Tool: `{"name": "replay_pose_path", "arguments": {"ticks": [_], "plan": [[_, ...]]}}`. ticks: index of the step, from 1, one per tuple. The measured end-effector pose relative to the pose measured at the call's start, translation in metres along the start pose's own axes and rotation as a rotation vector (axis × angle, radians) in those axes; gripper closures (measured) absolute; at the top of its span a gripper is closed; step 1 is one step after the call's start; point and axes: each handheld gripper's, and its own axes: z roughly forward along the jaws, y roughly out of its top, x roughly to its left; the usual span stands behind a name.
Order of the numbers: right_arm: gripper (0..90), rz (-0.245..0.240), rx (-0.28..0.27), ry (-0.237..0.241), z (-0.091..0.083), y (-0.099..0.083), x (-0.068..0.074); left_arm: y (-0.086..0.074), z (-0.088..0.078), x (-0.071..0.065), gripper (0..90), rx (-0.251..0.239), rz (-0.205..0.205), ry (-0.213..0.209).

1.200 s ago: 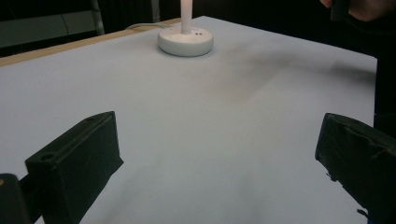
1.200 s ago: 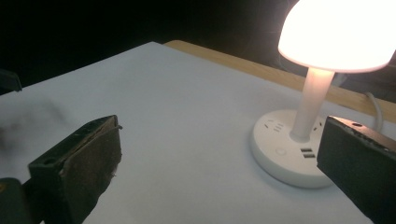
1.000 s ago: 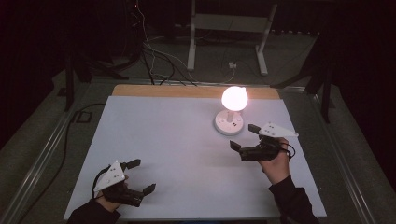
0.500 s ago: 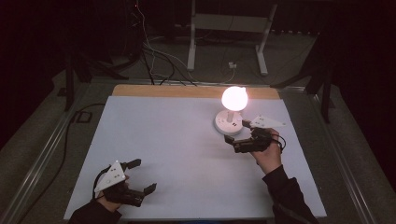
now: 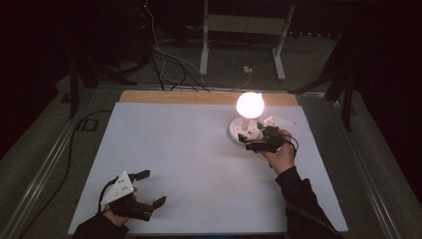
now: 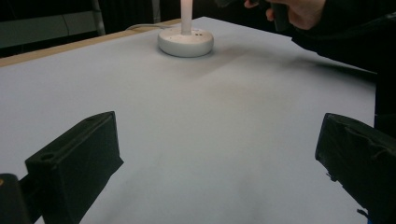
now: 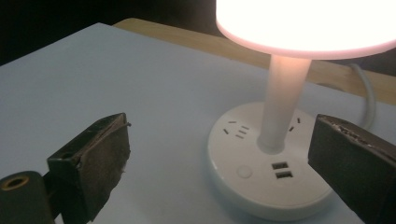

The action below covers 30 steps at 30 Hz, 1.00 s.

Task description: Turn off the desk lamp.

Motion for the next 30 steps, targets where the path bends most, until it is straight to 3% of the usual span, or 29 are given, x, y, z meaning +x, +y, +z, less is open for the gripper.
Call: {"name": "replay_pose_path", "arguments": {"ticks": [13,19,22,24,25,30], "plan": [[32.8,-0.002,-0.012,-0.087,0.010,-0.010,-0.006,0.000,0.000,0.000,0.6,0.001,0.004,0.002],[42.3,-0.010,0.019,-0.108,0.019,-0.011,-0.005,0.000,0.000,-0.001,0.6,0.003,0.009,0.003],[50.5,-0.001,0.039,-0.129,0.025,-0.012,-0.007,0.000,-0.001,-0.001,0.6,0.001,0.007,0.002],[61.4,0.008,0.066,-0.145,0.030,-0.015,-0.009,0.000,-0.001,0.000,0.6,-0.001,0.004,0.002],[61.4,0.008,0.066,-0.145,0.030,-0.015,-0.009,0.000,-0.001,0.000,0.6,-0.003,0.005,0.001],[82.2,-0.009,0.100,-0.192,0.035,-0.019,-0.010,0.000,-0.001,-0.001,0.6,-0.004,0.009,0.002]]}}
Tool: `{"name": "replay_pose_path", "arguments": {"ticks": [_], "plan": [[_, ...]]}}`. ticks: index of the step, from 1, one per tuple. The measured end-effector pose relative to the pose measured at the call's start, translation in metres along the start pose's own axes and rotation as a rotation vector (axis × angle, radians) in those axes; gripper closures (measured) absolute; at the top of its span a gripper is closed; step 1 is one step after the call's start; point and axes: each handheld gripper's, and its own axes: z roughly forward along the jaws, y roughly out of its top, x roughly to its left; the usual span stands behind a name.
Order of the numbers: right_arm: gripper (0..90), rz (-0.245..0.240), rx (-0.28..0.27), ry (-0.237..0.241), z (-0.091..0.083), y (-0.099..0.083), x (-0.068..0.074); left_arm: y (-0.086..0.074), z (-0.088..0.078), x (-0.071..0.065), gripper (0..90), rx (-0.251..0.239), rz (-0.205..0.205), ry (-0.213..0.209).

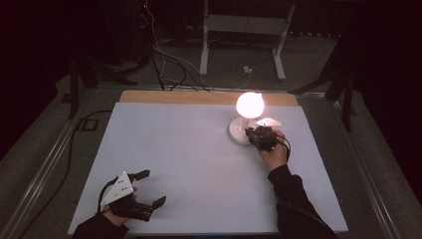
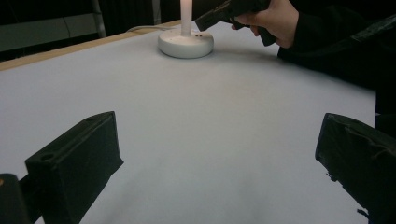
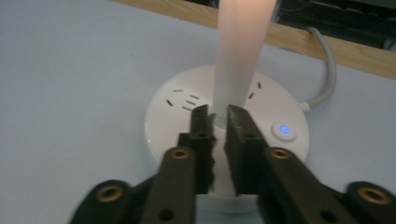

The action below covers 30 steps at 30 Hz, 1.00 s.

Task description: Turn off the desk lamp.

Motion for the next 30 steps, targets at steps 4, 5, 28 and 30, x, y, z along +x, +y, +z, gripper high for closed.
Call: {"name": "replay_pose_path", "arguments": {"ticks": [4,5,28,30], "plan": [[89.5,0.027,0.008,-0.011,0.001,-0.001,-0.003,0.000,0.000,0.000,0.7,0.001,-0.001,0.000],[89.6,0.018,0.007,-0.017,0.001,-0.001,-0.002,0.000,0.000,0.000,0.6,0.001,0.000,0.000],[89.8,0.011,0.045,-0.002,0.009,-0.001,0.011,0.000,0.000,-0.001,0.6,0.005,0.007,-0.002],[89.8,0.005,0.048,-0.007,0.010,-0.002,0.012,0.000,-0.001,-0.001,0.6,0.005,0.010,-0.001]]}}
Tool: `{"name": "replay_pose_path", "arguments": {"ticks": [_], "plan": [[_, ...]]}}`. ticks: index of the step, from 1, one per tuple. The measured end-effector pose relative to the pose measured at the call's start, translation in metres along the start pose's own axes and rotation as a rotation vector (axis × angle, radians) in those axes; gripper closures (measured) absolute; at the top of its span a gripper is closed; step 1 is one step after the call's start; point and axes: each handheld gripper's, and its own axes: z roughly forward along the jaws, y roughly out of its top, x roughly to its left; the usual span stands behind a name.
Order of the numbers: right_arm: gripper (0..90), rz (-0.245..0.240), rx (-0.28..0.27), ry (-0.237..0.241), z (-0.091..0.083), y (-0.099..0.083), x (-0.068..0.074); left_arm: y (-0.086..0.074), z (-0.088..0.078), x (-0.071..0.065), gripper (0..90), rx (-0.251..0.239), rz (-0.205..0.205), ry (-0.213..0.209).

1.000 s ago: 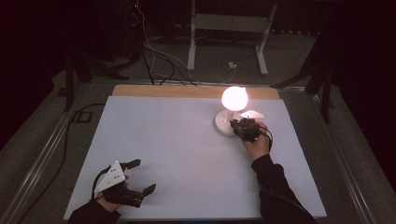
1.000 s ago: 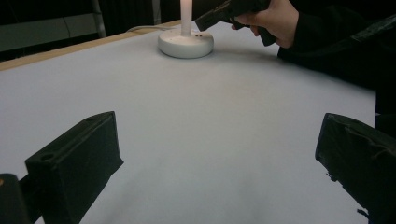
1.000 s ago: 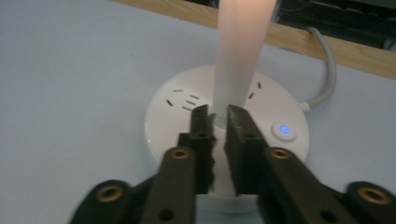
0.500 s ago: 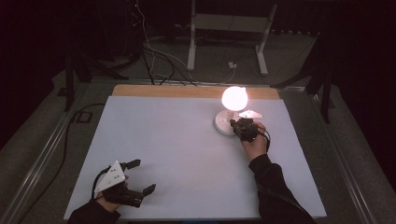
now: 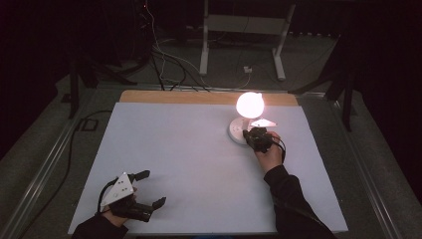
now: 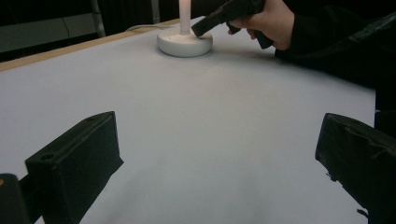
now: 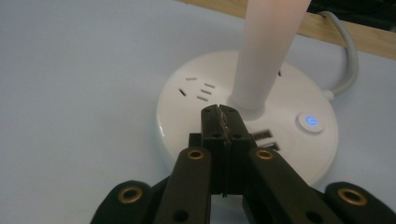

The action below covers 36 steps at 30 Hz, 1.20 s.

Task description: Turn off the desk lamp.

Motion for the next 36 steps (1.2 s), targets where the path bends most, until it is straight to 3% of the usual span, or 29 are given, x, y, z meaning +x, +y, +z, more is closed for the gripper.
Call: {"name": "replay_pose_path", "arguments": {"ticks": [2,5,7,10,11,12,14,17,19,22,36], "plan": [[89.8,0.017,0.003,0.012,0.001,0.000,-0.001,0.000,0.000,0.000,0.6,0.002,0.002,0.001],[89.9,-0.023,0.000,-0.019,0.002,-0.001,0.003,0.000,0.000,-0.001,0.6,0.006,0.004,-0.002],[89.9,-0.017,-0.003,-0.023,0.002,-0.001,0.003,0.000,0.000,-0.002,0.6,0.007,0.007,-0.001],[90.0,-0.030,0.006,-0.018,0.002,0.000,0.004,0.000,0.000,-0.001,0.6,0.003,0.001,-0.003],[89.9,-0.051,0.000,0.012,0.003,-0.001,0.010,0.000,0.000,-0.001,0.6,0.002,0.000,-0.002],[89.9,-0.051,0.000,0.012,0.003,-0.001,0.010,0.000,0.000,-0.001,0.6,0.000,-0.002,-0.002],[89.9,-0.085,-0.005,-0.049,0.002,0.003,0.014,0.000,0.000,0.000,0.6,0.001,-0.003,-0.001],[89.9,-0.069,-0.055,-0.052,-0.010,0.011,0.011,0.000,0.000,0.000,0.6,-0.001,-0.001,-0.003],[89.9,-0.018,-0.070,-0.020,-0.016,0.015,0.006,0.000,0.000,0.000,0.6,0.000,-0.004,-0.007],[89.9,-0.016,-0.074,-0.011,-0.018,0.016,0.006,0.000,0.001,-0.001,0.6,0.002,-0.001,-0.009],[89.9,-0.022,-0.001,-0.015,-0.005,0.005,0.006,0.000,0.000,-0.002,0.6,0.005,0.002,-0.016]]}}
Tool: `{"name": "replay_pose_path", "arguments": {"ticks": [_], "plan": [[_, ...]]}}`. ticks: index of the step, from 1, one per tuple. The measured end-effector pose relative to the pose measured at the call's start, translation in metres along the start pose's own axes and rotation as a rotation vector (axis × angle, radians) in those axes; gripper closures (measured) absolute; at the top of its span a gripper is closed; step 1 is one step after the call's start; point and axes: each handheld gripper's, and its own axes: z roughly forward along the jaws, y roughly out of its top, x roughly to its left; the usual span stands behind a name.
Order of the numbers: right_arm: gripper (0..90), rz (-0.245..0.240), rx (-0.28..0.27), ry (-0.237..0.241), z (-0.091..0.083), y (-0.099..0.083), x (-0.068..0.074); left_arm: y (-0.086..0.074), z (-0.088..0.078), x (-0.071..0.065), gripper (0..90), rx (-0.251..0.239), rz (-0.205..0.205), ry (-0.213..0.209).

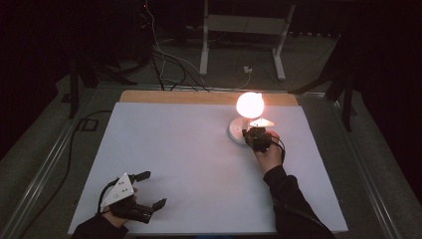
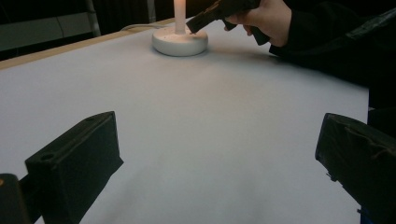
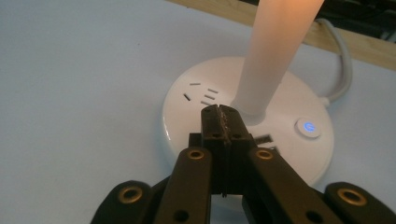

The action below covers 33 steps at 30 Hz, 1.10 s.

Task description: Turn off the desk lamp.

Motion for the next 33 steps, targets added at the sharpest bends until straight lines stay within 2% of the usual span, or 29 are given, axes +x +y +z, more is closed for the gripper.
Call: {"name": "replay_pose_path", "arguments": {"ticks": [5,16,17,20,23,25,33], "plan": [[89.9,-0.016,0.020,-0.011,0.004,-0.004,0.001,0.000,0.000,0.000,0.6,0.000,-0.001,0.001],[89.9,-0.009,0.022,-0.012,0.005,-0.003,0.000,0.000,0.000,0.000,0.6,0.006,0.002,0.002],[89.9,-0.013,0.018,-0.019,0.004,-0.002,0.000,0.000,0.000,0.000,0.6,0.004,0.001,0.002],[89.9,0.008,-0.025,-0.003,-0.006,0.007,-0.002,0.000,0.000,0.000,0.6,0.001,-0.002,0.001],[89.9,0.012,-0.044,0.006,-0.011,0.011,-0.001,0.000,0.001,0.001,0.6,0.004,0.000,0.000],[89.9,-0.001,-0.039,-0.001,-0.010,0.011,0.001,0.000,0.000,0.000,0.6,0.005,0.001,-0.001],[89.9,0.006,-0.013,0.000,-0.004,0.006,-0.001,0.000,0.000,0.000,0.6,0.004,-0.001,-0.002]]}}
